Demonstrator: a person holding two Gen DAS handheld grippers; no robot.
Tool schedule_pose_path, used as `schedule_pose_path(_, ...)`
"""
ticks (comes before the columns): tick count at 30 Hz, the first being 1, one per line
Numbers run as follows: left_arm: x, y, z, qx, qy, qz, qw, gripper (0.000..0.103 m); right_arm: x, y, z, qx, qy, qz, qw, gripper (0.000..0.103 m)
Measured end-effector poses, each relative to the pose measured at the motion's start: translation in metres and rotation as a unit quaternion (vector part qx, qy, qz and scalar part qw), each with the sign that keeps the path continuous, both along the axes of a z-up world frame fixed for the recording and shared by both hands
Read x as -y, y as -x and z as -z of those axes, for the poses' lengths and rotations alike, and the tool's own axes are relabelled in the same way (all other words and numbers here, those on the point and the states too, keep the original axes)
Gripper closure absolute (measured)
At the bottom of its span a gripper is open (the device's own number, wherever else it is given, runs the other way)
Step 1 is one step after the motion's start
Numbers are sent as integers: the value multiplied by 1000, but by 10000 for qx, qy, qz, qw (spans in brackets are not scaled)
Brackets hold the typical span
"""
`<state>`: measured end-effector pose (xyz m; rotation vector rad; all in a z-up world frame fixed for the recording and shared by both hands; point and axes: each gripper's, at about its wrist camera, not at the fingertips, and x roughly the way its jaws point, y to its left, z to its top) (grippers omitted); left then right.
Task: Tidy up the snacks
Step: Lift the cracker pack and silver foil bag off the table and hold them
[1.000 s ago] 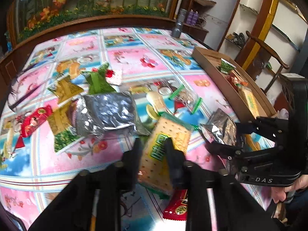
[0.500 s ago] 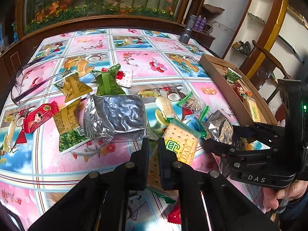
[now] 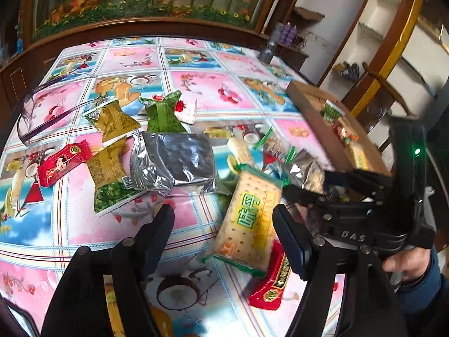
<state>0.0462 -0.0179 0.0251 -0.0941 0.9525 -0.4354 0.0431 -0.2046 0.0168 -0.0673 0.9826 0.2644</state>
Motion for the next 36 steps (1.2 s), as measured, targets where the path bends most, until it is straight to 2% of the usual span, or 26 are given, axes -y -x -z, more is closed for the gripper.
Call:
schedule_pose_path(3,7,-4,7,-123,-164,21,9998,32,-1,1,1,122,48,-67,9999,40)
schedule_pose_path(9,29,9,4,104,-340,568,9978,32,5,0,2,283,114,-55,9995,40)
schedule_pose_path(11,39,9,7,157,-503,626,9966,32,9,-1,2,265,32,-14,9996,40)
schedule_pose_path(13,46,6,11,147,-663,635,9957,40,10,-1,2,268,8,-27,9996,40)
schedule_pose_path(14,50,4,15,76,-743,663,9950,52,9,-1,2,275,27,-32,9996,40)
schedule_pose_path(19,64,1,19,258,-1143,513,9918,52,9,0,1,271,-20,-70,9996,40)
schedule_pose_path(21,69,3,19,367,-1298,433,9899,59,9,1,2,274,-30,-69,9996,40)
schedule_pose_path(24,69,4,18,363,-1223,389,9911,59,13,1,0,252,-184,-36,9995,40)
schedule_pose_path(28,57,2,12,187,-665,405,9968,59,21,-1,-3,241,-428,78,9988,40)
schedule_pose_path(31,49,5,0,320,-286,363,9984,59,25,0,-7,330,-519,159,9980,40)
schedule_pose_path(36,43,8,-13,602,6,245,9979,59,29,0,-13,442,-673,214,9965,40)
